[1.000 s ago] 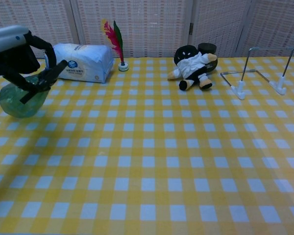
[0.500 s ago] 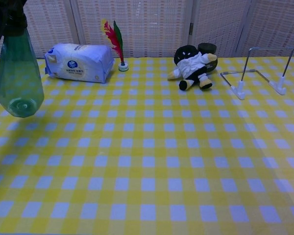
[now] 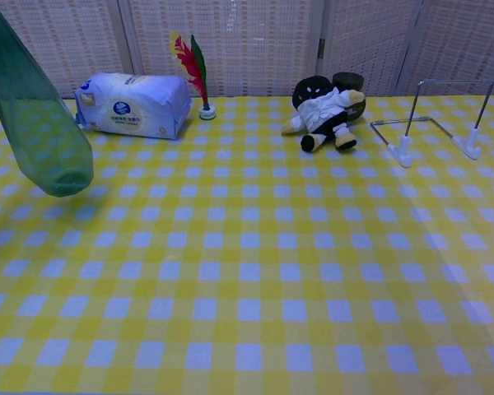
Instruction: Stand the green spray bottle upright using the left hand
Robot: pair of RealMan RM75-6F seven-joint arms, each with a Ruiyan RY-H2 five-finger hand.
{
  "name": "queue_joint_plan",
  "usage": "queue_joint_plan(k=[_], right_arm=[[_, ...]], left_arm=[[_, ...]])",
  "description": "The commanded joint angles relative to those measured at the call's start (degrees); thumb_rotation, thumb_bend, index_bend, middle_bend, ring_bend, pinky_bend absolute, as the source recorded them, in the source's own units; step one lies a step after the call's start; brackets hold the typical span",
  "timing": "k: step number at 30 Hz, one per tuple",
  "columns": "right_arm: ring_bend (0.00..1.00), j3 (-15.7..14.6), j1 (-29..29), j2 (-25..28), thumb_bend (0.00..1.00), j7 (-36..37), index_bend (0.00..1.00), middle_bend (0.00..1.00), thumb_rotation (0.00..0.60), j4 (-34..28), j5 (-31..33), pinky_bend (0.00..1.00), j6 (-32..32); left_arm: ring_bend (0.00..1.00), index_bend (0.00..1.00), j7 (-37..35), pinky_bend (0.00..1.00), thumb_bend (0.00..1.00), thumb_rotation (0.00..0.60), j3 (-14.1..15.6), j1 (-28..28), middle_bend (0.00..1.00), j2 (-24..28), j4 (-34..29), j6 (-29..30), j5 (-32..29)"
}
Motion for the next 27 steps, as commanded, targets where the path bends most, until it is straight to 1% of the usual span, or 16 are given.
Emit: queue_joint_plan(k=[1, 8, 15, 22, 25, 27], right_arm=[[0.00, 0.02, -0.05, 0.01, 0.37, -0.12, 0.00, 0.00, 0.600, -0.02, -0.11, 0.00, 0.18], [0.00, -0.02, -0.07, 0.05, 0.37, -0.07, 0.00, 0.00, 0.600, -0.02, -0.08, 0.00, 0.05], [0.00, -0.06, -0.22, 0.06, 0.37, -0.20, 0.00, 0.00, 0.600, 0.01, -0.37, 0.00, 0.40], [0.00, -0.15, -0.30, 0.19, 0.37, -0.17, 0.00, 0.00, 0.600, 0.08, -0.68, 0.00, 0.65], [0.00, -0.23, -0.21, 0.09, 0.37, -0.31, 0.00, 0.00, 0.600, 0.14, -0.81, 0.00, 0.42], [0.00, -0.24, -0.11, 0.06, 0.37, -0.41, 0.00, 0.00, 0.600, 0.09, -0.83, 0.00, 0.22]], left_arm=[[1.00, 0.66, -0.35, 1.00, 0.49, 0.600, 0.97, -0.14, 1.00, -1.47, 1.63, -0.15, 1.24], [1.00, 0.66, 0.51, 1.00, 0.49, 0.600, 2.11, -0.57, 1.00, -3.70, 3.96, 1.15, 2.51], [1.00, 0.66, 2.35, 1.00, 0.49, 0.600, 4.09, -0.63, 1.00, -6.60, 5.92, 4.06, 5.73], [1.00, 0.66, 4.40, 1.00, 0.49, 0.600, 5.05, -1.34, 1.00, -8.65, 7.84, 5.12, 6.24], [1.00, 0.63, 4.62, 1.00, 0.49, 0.600, 5.23, -1.43, 1.00, -9.09, 8.39, 5.32, 6.19], [1.00, 0.59, 4.60, 1.00, 0.49, 0.600, 5.28, -1.44, 1.00, -9.37, 8.60, 5.55, 6.19]])
